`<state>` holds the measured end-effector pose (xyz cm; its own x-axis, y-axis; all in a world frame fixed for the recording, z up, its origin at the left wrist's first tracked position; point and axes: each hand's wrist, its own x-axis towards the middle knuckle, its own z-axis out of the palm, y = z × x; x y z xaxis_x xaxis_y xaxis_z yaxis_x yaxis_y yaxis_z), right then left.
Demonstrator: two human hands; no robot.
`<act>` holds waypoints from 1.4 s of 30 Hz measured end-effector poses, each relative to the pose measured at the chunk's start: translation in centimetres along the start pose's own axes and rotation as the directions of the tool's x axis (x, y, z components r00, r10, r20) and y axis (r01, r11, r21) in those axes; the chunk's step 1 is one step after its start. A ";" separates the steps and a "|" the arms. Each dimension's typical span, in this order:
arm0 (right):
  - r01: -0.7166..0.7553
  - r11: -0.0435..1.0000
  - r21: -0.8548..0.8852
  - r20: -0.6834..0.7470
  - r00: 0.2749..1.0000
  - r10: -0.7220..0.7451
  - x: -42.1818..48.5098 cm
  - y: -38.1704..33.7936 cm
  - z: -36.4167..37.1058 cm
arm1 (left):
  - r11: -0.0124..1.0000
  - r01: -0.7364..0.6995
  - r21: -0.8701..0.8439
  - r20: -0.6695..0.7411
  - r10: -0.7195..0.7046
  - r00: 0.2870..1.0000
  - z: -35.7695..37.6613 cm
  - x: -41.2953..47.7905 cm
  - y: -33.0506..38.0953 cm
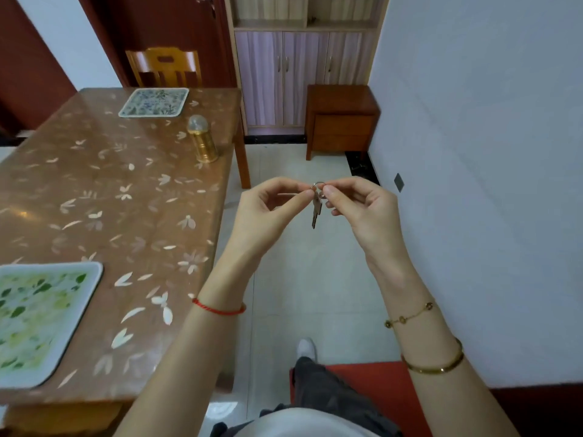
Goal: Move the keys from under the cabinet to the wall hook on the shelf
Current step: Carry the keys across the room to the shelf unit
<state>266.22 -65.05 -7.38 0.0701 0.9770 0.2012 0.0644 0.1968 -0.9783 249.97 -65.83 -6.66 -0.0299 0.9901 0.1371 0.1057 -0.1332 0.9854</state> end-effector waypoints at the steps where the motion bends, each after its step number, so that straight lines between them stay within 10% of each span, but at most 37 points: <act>1: 0.008 1.000 -0.003 0.009 1.000 -0.008 2.4 0.2 0.1 | 1.000 -0.004 -0.001 -0.006 0.004 1.000 0.1 2.3 -0.1; 42: 0.107 0.990 0.092 0.015 0.994 -0.109 78.8 13.8 18.0 | 0.990 -0.091 -0.110 -0.072 0.083 0.994 -7.1 80.0 -10.9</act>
<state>254.68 16.12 -5.90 0.0476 0.9508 0.3060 -0.0199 0.3072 -0.9514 239.39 14.48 -5.69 -0.0929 0.9698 0.2257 -0.0025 -0.2269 0.9739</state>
